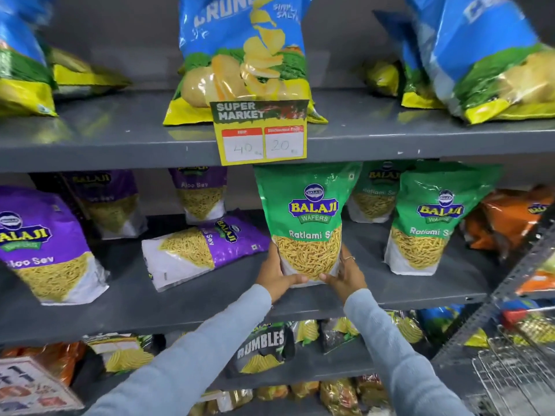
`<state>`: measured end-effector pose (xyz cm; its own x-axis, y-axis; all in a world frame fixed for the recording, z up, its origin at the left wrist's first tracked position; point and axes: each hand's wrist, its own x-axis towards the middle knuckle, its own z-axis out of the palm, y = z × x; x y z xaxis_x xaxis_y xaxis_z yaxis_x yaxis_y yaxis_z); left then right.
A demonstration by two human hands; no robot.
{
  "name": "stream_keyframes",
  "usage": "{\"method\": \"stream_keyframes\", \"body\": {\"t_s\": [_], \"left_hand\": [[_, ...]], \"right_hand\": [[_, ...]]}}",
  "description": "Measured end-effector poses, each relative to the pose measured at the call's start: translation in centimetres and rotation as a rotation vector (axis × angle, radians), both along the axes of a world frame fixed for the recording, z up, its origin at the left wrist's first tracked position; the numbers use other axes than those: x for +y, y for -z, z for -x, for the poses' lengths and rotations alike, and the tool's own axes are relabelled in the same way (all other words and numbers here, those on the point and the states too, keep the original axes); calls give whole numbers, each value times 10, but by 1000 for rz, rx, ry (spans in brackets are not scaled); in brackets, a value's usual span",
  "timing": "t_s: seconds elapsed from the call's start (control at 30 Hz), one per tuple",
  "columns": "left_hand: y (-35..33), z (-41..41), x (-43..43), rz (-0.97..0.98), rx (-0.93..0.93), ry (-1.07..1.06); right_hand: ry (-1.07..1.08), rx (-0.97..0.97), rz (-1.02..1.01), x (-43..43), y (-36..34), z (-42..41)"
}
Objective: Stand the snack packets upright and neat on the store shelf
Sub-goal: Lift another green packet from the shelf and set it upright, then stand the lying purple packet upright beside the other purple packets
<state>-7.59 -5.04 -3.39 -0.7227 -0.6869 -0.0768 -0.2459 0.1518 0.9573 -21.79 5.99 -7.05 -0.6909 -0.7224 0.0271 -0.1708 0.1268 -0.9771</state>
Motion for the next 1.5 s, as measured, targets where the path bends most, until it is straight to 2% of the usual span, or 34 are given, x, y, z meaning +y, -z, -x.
{"method": "stream_keyframes", "body": {"t_s": [0.17, 0.3, 0.43, 0.5, 0.57, 0.63, 0.73, 0.8, 0.9, 0.97, 1.03, 1.2, 1.3, 1.37, 1.5], "left_hand": [[23, 20, -10, -20, 0, -17], [31, 28, -8, 17, 13, -28], [31, 24, -15, 50, -48, 11], [27, 14, -18, 82, -57, 64], [18, -4, -25, 222, -123, 71], [10, -27, -43, 478, -148, -35], [1, -69, -85, 779, -134, -290], [-6, -94, -115, 866, -272, -397], [-6, -118, -147, 840, -649, -447], [1, -131, -157, 790, -826, -426], [7, -138, -154, 845, -899, -378], [-4, -149, -115, 977, -931, -318], [-5, -163, -81, 994, -774, -257], [-8, -170, -67, 910, -658, -226], [-17, -172, -73, 303, -326, -362]], "right_hand": [[52, -47, 3, -12, 27, 16], [81, -10, -10, -10, 38, 16], [168, 77, -57, -6, 17, -7], [279, 7, 5, -4, 5, -31], [369, 16, 3, 2, 3, -65], [390, 282, -5, 8, 14, -100], [201, 492, -11, -1, 29, -140], [16, 560, -84, -17, 29, -154], [-253, 567, -260, -41, 29, -164], [-321, 641, -396, -51, 32, -169], [-291, 682, -452, -56, 34, -173], [-84, 611, -467, -64, 25, -181], [-32, 407, -486, -77, 15, -178], [-67, 232, -510, -82, 6, -176], [-70, -144, -560, -82, -16, -168]]}}
